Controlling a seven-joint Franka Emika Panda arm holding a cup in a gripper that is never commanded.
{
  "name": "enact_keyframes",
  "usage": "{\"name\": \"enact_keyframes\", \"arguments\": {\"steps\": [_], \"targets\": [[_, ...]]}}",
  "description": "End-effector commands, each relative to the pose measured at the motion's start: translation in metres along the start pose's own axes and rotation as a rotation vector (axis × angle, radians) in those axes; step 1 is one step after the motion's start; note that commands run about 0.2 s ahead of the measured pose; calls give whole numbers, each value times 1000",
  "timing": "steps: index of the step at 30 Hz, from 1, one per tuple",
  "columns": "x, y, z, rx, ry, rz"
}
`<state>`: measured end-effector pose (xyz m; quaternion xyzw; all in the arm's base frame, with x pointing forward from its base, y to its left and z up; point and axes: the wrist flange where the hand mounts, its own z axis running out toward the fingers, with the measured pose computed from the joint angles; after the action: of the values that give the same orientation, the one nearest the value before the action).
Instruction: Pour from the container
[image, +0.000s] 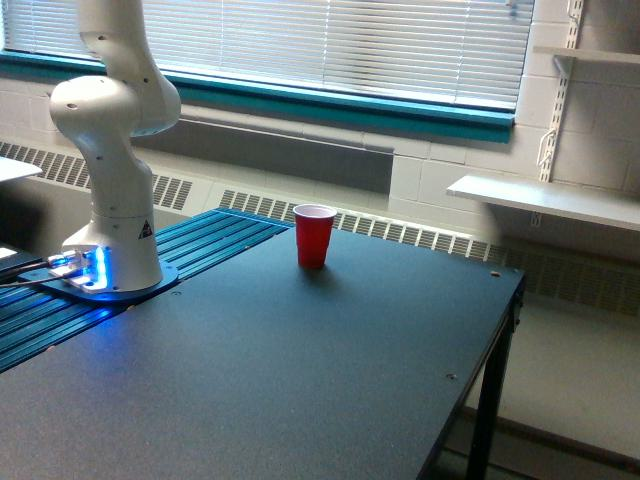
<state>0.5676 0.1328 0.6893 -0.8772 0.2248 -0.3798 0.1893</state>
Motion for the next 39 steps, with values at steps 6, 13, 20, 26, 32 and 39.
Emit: {"name": "enact_keyframes", "arguments": {"steps": [6, 13, 20, 26, 32, 39], "targets": [[-64, 70, 78, -208, -171, -4], [-107, 109, 100, -310, -255, 10], [-153, 139, 95, -402, -278, 24], [-196, 163, 83, -432, -334, 48], [-232, 174, 67, -427, -389, 56], [-270, 170, 48, -413, -457, 27]]}}
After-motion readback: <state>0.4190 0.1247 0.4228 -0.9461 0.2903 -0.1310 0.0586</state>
